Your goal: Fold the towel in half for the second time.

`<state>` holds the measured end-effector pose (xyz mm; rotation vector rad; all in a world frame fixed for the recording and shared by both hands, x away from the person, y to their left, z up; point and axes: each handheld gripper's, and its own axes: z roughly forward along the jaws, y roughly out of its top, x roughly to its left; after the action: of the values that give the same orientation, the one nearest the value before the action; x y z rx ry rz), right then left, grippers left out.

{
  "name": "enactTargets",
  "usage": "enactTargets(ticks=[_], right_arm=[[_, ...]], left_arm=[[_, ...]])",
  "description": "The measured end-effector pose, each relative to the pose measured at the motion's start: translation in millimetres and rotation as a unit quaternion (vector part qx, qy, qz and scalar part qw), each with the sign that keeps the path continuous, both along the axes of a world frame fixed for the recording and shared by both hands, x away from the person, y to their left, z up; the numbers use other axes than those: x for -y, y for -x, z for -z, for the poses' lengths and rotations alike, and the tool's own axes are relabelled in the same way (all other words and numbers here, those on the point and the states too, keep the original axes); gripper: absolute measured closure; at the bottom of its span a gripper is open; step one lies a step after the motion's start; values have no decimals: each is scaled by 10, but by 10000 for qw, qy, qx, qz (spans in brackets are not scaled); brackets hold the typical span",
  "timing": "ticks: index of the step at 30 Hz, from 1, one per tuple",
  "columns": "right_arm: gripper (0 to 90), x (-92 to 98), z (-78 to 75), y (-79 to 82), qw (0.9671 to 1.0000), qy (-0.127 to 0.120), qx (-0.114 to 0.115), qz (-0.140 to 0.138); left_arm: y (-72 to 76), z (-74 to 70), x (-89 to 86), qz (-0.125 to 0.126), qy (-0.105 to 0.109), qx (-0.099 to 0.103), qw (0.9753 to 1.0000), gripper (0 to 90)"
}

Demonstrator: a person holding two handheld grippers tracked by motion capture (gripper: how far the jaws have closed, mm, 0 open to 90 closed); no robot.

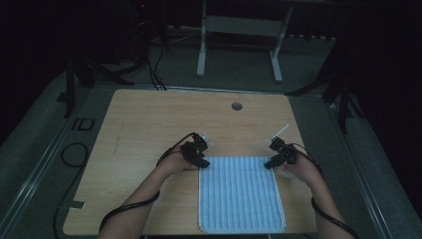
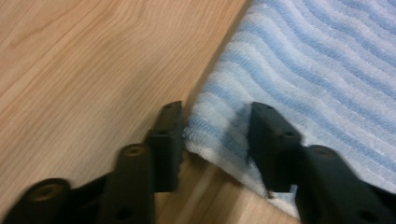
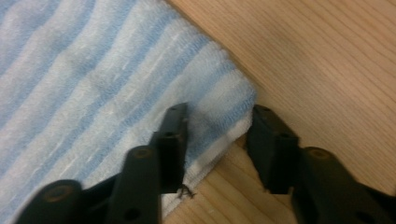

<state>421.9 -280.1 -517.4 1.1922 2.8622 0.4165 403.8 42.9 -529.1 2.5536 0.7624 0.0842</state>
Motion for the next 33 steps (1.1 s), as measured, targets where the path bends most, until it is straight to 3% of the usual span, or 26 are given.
enactTargets(ticks=[3, 5, 12, 15, 16, 17, 21, 23, 29, 33], right_arm=[[804, -15, -29, -11, 10000, 22, 20, -30], [863, -17, -68, -24, 9999, 42, 109, 38], [871, -23, -296, -152, 9985, -178, 464, 239], [870, -67, -447, -208, 9967, -201, 744, 251], [870, -67, -447, -208, 9967, -201, 744, 251], [871, -79, -499, -222, 9958, -196, 851, 264], [871, -111, -739, -177, 9919, -330, 1207, 239], [870, -104, -783, -120, 9904, -410, 1306, 203], [870, -124, -744, 78, 9899, -412, 1358, 24], [870, -123, -748, 245, 9876, -469, 1490, -135]], left_arm=[[-15, -17, 14, -15, 103, -60, 9999, 784], [-31, -50, 8, -118, 113, 69, 9998, 833], [-166, -339, -108, -424, 286, 480, 9975, 844], [-216, -519, -179, -379, 455, 783, 9952, 842], [-216, -519, -179, -379, 455, 783, 9952, 841], [-231, -623, -213, -416, 494, 867, 9941, 841], [-135, -807, -281, -412, 701, 1054, 9911, 841], [-68, -829, -319, -348, 741, 1005, 9916, 841], [171, -781, -366, -162, 619, 983, 9931, 842], [310, -765, -425, -128, 765, 1027, 9917, 841]])
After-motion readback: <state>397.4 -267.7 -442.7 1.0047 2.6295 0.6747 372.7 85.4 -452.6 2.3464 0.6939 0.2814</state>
